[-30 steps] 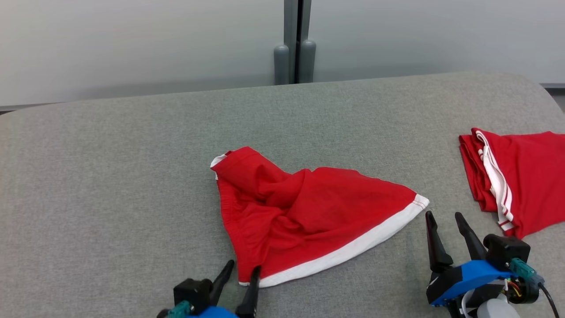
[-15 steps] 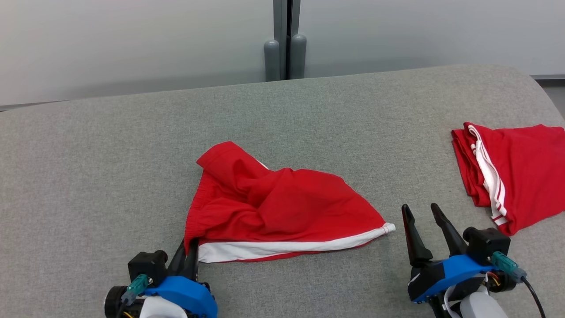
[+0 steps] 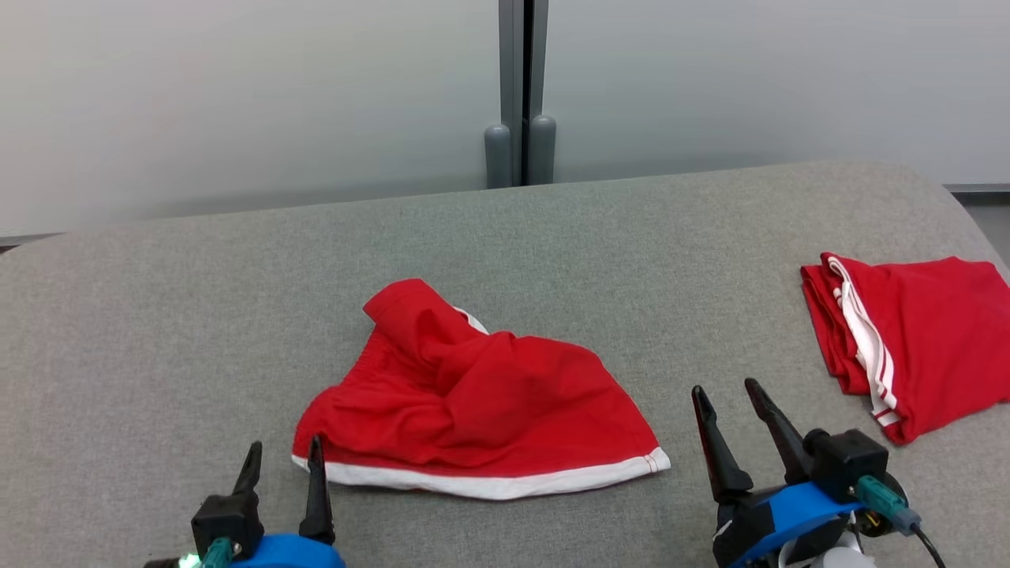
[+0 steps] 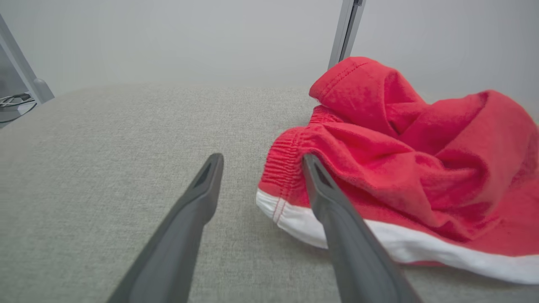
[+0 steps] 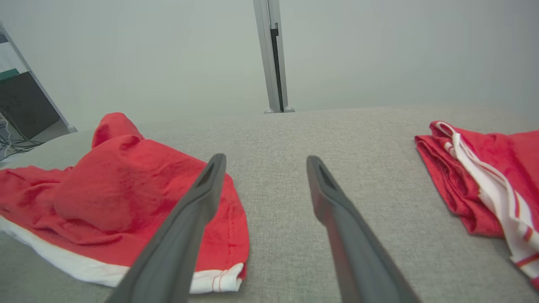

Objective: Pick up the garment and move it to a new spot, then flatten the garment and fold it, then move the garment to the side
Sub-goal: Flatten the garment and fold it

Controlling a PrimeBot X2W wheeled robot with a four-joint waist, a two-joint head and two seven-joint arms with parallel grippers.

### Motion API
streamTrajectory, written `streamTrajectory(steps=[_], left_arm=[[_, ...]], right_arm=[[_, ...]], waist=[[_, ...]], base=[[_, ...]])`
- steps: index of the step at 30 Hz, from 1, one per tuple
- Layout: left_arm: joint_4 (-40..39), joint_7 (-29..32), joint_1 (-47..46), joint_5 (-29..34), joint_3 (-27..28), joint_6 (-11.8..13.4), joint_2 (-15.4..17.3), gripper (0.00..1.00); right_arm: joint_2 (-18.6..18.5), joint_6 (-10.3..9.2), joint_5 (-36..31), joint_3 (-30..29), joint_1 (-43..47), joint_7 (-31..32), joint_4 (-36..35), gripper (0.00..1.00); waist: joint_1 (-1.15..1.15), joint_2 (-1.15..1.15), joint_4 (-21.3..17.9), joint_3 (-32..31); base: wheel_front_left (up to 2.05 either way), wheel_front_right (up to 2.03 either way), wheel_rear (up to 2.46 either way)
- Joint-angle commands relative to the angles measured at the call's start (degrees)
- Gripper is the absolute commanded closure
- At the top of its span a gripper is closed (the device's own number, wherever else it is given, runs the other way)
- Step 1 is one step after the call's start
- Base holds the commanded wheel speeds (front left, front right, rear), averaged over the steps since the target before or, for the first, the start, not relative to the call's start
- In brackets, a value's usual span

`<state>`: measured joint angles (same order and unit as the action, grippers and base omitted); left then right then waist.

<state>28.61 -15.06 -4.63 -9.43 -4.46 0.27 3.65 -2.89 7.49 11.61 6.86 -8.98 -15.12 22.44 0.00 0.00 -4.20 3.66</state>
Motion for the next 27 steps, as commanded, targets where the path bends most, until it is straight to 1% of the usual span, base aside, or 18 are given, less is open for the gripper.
streamTrajectory(steps=[1,9,18,22,27], left_arm=[[-0.68,-0.14,1.66,0.38,0.41,0.45,-0.06,0.0],[0.0,-0.14,5.41,1.9,-0.55,-0.3,-0.67,0.0],[0.93,-0.14,5.73,1.16,-0.44,-1.1,-0.77,0.0],[1.2,-0.14,5.12,0.52,-0.91,-1.27,-0.78,0.0],[0.94,-0.14,3.84,-0.03,-1.97,-1.2,-0.77,0.0]], right_arm=[[-0.1,0.0,-0.42,0.13,1.43,-0.04,0.04,0.0],[-0.1,0.0,-1.76,1.15,3.84,-0.03,2.13,0.0],[-0.09,0.0,-0.44,1.96,3.81,-0.04,3.26,0.0],[-0.09,0.01,0.5,2.49,3.52,-0.04,4.72,0.0],[-0.1,0.0,4.13,5.66,2.57,-0.04,8.52,0.0]], waist=[[0.0,0.0,-0.12,-1.08],[0.0,0.0,0.83,-3.75],[0.0,0.0,1.4,-3.86],[0.0,0.0,1.5,-3.2],[0.0,0.0,2.19,-1.6]], base=[[0.0,0.0,0.0],[0.0,0.0,0.0],[0.0,0.0,0.0],[0.0,0.0,0.0],[0.0,0.0,0.0]])
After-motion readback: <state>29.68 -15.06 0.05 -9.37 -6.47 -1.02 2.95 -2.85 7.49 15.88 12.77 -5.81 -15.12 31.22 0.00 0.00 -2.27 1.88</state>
